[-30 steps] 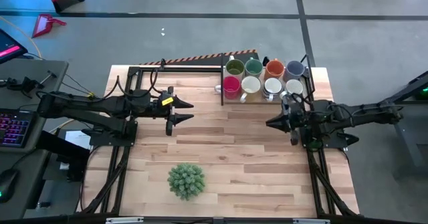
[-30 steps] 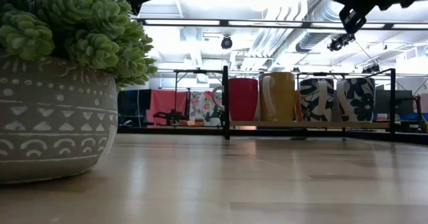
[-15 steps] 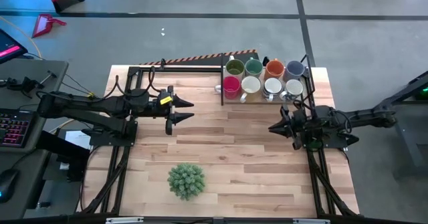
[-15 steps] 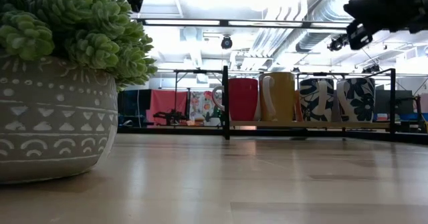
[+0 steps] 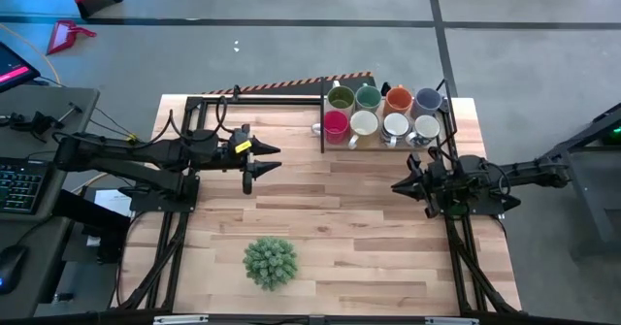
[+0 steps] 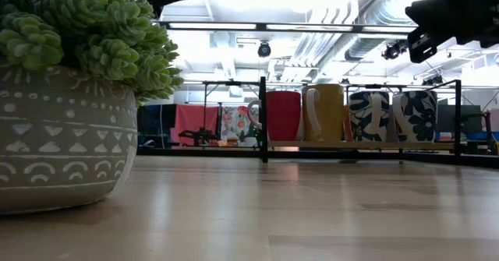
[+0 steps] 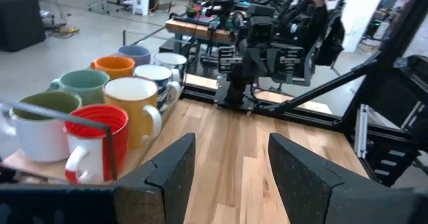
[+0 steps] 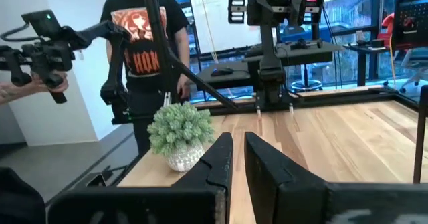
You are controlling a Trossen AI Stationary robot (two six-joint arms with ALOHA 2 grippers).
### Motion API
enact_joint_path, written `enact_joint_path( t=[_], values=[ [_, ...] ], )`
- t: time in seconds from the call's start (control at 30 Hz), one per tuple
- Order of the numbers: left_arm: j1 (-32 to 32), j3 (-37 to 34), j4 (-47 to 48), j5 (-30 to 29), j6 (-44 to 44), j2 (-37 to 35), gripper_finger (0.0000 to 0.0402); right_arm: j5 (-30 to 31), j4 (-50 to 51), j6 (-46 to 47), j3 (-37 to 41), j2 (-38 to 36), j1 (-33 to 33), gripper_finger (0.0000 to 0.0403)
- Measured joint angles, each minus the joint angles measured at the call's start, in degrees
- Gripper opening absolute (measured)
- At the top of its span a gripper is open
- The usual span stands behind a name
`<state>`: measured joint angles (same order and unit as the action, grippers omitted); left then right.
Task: Place coffee mugs
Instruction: Return to Home Position
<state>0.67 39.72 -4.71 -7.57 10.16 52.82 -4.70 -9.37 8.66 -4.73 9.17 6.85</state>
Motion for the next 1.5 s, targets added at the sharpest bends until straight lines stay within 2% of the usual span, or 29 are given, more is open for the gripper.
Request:
enact_joint_path(
  t=[0.2,0.37,0.47,0.6,0.7,0.8,1.0,1.5],
  values=[
    [0.0,0.0,3.3,-0.4,1.3,0.0,0.0179,0.0,3.3,-0.9,0.0,0.0,0.0,0.0023],
    [1.2,-0.5,2.2,4.0,-2.3,0.0,0.0179,0.0,3.7,1.7,0.0,0.0,0.0,0.0023],
    [1.4,-4.8,-2.3,4.1,-3.6,-0.7,0.0179,0.0,3.7,0.7,0.0,0.0,0.0,0.0023],
    [-0.1,-13.4,-11.0,4.7,0.7,-3.7,0.0179,1.8,3.8,2.1,0.0,0.0,0.0,0.0023],
    [-0.8,-17.4,-14.8,5.2,3.8,-5.8,0.0179,4.9,4.1,5.2,0.0,0.1,0.0,0.0023],
    [-0.8,-17.8,-15.6,5.2,5.1,-6.9,0.0179,6.5,4.1,5.9,0.0,0.2,0.0,0.0023],
    [-0.8,-17.8,-15.1,5.1,1.4,-7.1,0.0179,6.6,4.1,5.9,0.0,0.2,0.0,0.0023],
    [-0.7,-17.8,-8.0,5.0,-2.3,-7.1,0.0179,6.6,4.5,5.9,0.0,0.2,0.0,0.0023]
  ],
)
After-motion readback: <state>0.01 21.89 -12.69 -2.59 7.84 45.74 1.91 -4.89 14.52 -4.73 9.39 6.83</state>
